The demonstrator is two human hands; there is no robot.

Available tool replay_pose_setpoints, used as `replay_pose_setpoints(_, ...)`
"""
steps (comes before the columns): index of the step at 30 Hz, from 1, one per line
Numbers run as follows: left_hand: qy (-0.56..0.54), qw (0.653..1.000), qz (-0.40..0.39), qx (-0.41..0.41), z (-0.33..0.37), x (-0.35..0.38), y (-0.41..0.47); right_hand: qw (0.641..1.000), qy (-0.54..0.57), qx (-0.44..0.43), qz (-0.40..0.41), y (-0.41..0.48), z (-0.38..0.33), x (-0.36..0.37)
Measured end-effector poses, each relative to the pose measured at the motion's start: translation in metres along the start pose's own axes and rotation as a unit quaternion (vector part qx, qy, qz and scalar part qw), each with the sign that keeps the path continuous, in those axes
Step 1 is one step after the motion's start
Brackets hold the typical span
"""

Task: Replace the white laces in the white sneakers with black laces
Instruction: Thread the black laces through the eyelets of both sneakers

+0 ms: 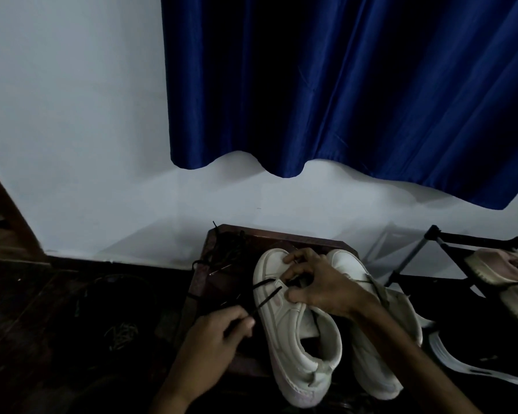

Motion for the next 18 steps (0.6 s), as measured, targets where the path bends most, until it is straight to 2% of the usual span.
replay_pose_setpoints(2,-0.162,0.986,0.02,-0.038,0.001,-0.015,-0.007,1.0,-0.008,0.0,-0.002,0.001,0.003,-0.001)
replay_pose_setpoints(4,-0.321,0.93,0.129,-0.124,-0.01,-0.03,-0.018,1.0,-0.02,0.0,-0.008,0.003,0.005,-0.001)
replay_pose_setpoints(5,-0.36,0.906,0.174,-0.142,-0.017,-0.034,-0.024,0.999,-0.03,-0.001,-0.012,0.004,0.005,0.0)
replay_pose_setpoints(6,-0.362,0.9,0.2,-0.14,-0.019,-0.035,-0.028,0.999,-0.044,-0.005,-0.014,0.004,0.005,0.0)
replay_pose_setpoints(8,-0.345,0.902,0.236,-0.109,-0.018,-0.032,-0.034,0.998,-0.069,-0.015,-0.005,0.004,0.003,-0.001)
replay_pose_setpoints(10,-0.298,0.923,0.24,-0.043,-0.01,-0.024,-0.038,0.997,-0.077,-0.024,-0.001,0.004,0.003,-0.002)
replay_pose_setpoints(14,-0.127,0.971,0.187,0.075,-0.008,-0.01,-0.027,0.996,-0.09,-0.027,-0.002,0.003,0.001,-0.004)
replay_pose_setpoints(16,-0.008,0.98,0.154,0.125,-0.015,-0.007,-0.02,0.993,-0.117,-0.029,-0.011,0.002,-0.003,-0.006)
replay_pose_setpoints(18,0.046,0.98,0.122,0.153,-0.02,-0.004,-0.017,0.984,-0.171,-0.04,-0.04,0.003,-0.011,-0.01)
Point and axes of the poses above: each hand's wrist, its own y-axis towards the middle knuckle, its own x-axis out of the palm, z = x × y, the point moved 2 cm from there along y, towards the middle knuckle, and after that the axes turned 1 degree about -y, right-handed, at the moved point
